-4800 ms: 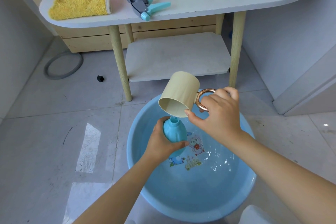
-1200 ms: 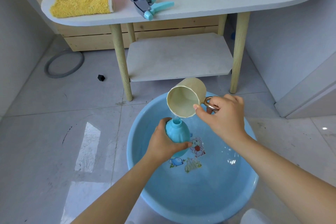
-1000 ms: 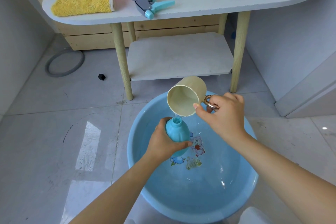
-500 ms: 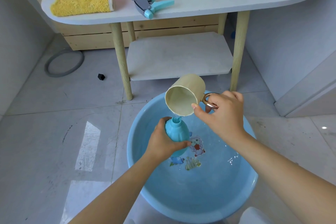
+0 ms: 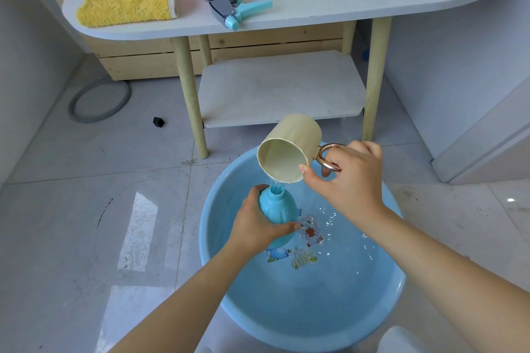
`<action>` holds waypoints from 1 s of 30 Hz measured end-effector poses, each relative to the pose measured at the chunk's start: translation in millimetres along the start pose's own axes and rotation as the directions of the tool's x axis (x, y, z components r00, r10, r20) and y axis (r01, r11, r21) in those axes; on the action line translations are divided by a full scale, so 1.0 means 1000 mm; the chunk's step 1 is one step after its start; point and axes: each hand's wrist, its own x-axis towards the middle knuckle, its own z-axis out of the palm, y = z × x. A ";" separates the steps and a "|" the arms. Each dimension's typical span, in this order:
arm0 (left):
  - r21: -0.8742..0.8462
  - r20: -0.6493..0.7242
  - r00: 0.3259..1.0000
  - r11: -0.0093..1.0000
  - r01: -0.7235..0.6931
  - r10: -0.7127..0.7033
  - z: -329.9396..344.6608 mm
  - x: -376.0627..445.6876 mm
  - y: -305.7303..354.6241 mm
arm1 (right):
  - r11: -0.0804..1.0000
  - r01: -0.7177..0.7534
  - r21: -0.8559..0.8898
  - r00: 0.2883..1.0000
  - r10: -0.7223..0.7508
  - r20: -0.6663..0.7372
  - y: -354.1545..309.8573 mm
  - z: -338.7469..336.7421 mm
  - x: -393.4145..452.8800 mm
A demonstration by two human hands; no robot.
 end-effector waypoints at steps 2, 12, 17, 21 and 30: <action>0.004 0.000 1.000 1.000 -0.003 0.003 0.000 0.000 0.000 | 1.000 0.008 -0.004 1.000 -0.008 -0.004 0.000 0.000 0.000; -0.023 -0.007 1.000 1.000 -0.002 0.002 0.000 0.000 0.001 | 0.997 0.062 -0.040 0.997 -0.063 -0.034 0.002 0.000 0.000; -0.030 -0.006 1.000 1.000 0.001 -0.001 0.000 -0.001 0.001 | 0.995 0.094 -0.045 0.994 -0.096 -0.048 0.000 0.000 0.002; -0.025 -0.008 1.000 1.000 0.002 -0.002 0.000 -0.001 0.002 | 0.990 0.127 -0.053 0.990 -0.130 -0.060 0.000 0.001 0.001; -0.009 -0.008 1.000 1.000 0.005 -0.005 0.000 -0.002 -0.001 | 0.979 0.182 -0.094 0.978 -0.190 -0.087 0.001 0.001 0.002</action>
